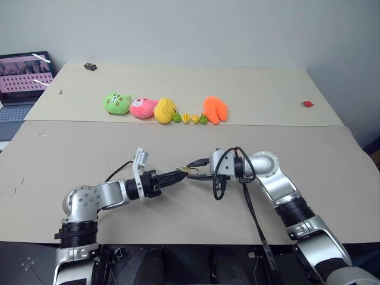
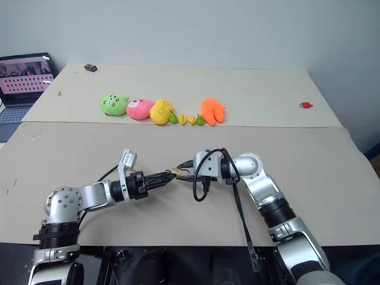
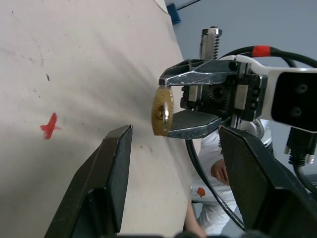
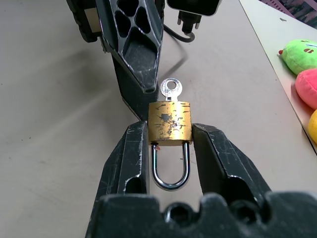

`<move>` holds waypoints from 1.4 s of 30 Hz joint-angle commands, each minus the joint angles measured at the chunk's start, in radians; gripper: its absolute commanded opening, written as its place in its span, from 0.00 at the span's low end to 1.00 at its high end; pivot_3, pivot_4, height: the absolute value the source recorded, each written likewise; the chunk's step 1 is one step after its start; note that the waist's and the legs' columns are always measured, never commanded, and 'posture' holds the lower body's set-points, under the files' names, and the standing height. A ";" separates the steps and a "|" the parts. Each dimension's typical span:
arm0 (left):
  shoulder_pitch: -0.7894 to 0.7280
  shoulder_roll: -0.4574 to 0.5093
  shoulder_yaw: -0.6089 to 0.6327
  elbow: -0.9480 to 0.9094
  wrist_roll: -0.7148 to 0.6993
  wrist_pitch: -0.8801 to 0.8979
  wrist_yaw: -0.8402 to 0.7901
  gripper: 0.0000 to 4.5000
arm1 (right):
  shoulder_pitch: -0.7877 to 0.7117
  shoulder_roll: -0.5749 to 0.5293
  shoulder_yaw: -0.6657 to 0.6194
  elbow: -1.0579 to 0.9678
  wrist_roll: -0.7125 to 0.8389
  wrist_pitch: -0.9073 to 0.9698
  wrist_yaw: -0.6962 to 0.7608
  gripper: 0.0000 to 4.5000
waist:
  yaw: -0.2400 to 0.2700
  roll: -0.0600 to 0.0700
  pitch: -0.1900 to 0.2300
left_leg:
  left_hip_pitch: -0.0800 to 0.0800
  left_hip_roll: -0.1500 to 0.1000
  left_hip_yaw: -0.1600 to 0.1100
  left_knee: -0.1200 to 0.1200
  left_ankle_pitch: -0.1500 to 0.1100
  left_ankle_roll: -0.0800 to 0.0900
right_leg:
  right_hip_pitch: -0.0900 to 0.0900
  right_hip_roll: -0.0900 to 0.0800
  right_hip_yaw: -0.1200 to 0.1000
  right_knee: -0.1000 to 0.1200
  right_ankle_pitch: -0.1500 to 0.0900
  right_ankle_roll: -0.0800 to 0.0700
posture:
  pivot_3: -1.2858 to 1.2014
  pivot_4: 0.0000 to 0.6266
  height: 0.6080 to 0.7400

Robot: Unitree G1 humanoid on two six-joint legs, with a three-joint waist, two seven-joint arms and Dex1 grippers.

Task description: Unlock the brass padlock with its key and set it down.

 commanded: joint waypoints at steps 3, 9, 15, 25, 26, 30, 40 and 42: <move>-0.060 -0.024 -0.008 0.034 0.029 -0.043 -0.015 0.65 | -0.011 0.000 -0.019 -0.035 0.015 -0.022 -0.006 0.21 | 0.001 0.000 0.000 | 0.000 0.000 0.000 0.000 0.000 0.000 | 0.000 0.000 0.000 0.000 0.000 0.000 | 0.52 0.24 0.86; -0.084 -0.034 -0.018 0.055 0.053 -0.051 -0.032 0.65 | -0.010 -0.004 -0.023 -0.038 0.015 -0.018 -0.009 0.21 | 0.000 0.000 0.000 | 0.000 0.000 0.000 0.000 0.000 0.000 | 0.000 0.000 0.000 0.000 0.000 0.000 | 0.52 0.24 0.86; -0.083 -0.041 -0.023 0.052 0.058 -0.055 -0.046 0.41 | -0.011 -0.006 -0.027 -0.040 0.014 -0.015 -0.016 0.21 | 0.001 0.000 0.000 | 0.000 0.000 0.000 0.000 0.000 0.000 | 0.000 0.000 0.000 0.000 0.000 0.000 | 0.52 0.24 0.86; -0.089 -0.043 -0.033 0.045 0.078 -0.050 -0.047 0.00 | -0.019 -0.002 -0.026 -0.026 0.013 -0.022 -0.017 0.21 | 0.001 0.000 0.000 | 0.000 0.000 0.000 0.000 0.000 0.000 | 0.000 0.000 0.000 0.000 0.000 0.000 | 0.52 0.24 0.86; -0.087 -0.040 -0.039 0.041 0.087 -0.051 -0.047 0.00 | -0.021 -0.002 -0.026 -0.023 0.011 -0.025 -0.018 0.21 | 0.001 0.000 0.000 | 0.000 0.000 0.000 0.000 0.000 0.000 | 0.000 0.000 0.000 0.000 0.000 0.000 | 0.52 0.24 0.86; -0.086 -0.039 -0.040 0.040 0.092 -0.051 -0.059 0.00 | -0.027 0.005 -0.028 -0.008 -0.003 -0.045 -0.037 0.21 | 0.001 0.000 0.000 | 0.000 0.000 0.000 0.000 0.000 0.000 | 0.000 0.000 0.000 0.000 0.000 0.000 | 0.52 0.24 0.86; -0.086 -0.049 -0.037 0.040 0.093 -0.055 -0.058 0.00 | -0.044 0.004 -0.048 0.016 0.021 -0.001 -0.034 0.87 | 0.001 0.000 0.000 | 0.000 0.000 0.000 0.000 0.000 0.000 | 0.000 0.000 0.000 0.000 0.000 0.000 | 0.52 0.24 0.86; -0.083 -0.051 -0.030 0.033 0.084 -0.051 -0.056 0.00 | -0.030 -0.016 -0.039 0.009 0.024 0.007 -0.005 0.99 | 0.001 0.000 0.000 | 0.000 0.000 0.000 0.000 0.000 0.000 | 0.000 0.000 0.000 0.000 0.000 0.000 | 0.52 0.24 0.86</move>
